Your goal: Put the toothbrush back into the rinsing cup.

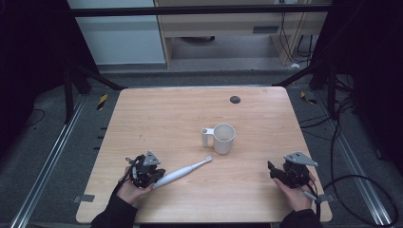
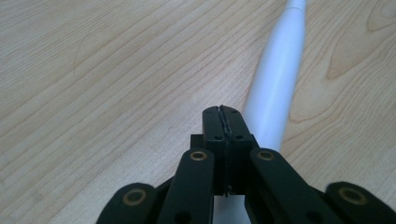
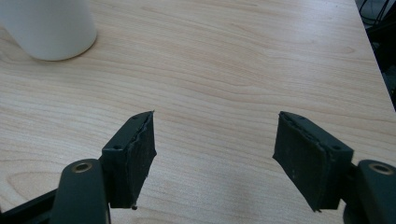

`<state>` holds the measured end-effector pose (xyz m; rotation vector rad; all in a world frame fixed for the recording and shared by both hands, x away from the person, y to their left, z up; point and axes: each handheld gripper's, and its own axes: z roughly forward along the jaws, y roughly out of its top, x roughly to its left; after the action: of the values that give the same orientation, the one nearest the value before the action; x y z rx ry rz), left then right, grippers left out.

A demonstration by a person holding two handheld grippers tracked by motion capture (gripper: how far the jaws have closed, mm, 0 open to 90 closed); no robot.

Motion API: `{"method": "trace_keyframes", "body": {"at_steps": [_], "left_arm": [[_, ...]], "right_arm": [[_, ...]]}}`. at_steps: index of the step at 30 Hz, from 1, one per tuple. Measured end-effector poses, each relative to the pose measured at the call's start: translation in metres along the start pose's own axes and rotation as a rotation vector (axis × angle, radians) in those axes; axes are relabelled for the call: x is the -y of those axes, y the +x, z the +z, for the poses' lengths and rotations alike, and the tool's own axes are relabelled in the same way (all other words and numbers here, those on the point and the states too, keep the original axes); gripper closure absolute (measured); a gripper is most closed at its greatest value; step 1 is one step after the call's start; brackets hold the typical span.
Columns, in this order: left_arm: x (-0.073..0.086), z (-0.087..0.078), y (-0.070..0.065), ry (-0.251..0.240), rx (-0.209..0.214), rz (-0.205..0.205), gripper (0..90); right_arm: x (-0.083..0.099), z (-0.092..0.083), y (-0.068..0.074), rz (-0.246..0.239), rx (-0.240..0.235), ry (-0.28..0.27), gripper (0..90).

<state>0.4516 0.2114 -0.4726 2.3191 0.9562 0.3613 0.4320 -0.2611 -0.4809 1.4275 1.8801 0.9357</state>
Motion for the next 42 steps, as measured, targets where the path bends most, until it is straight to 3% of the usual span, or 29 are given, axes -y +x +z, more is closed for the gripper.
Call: {"method": "trace_keyframes", "body": {"at_steps": [32,42], "left_arm": [[0.007,-0.004,-0.008,0.009,0.011,0.006,89.6],[-0.007,-0.018,0.002,-0.056,-0.005,-0.031,85.4]], "right_arm": [[0.000,0.000,0.000,0.000,0.000,0.000,29.0],[-0.001,-0.001,-0.002,0.006,0.007,-0.004,29.0]]}}
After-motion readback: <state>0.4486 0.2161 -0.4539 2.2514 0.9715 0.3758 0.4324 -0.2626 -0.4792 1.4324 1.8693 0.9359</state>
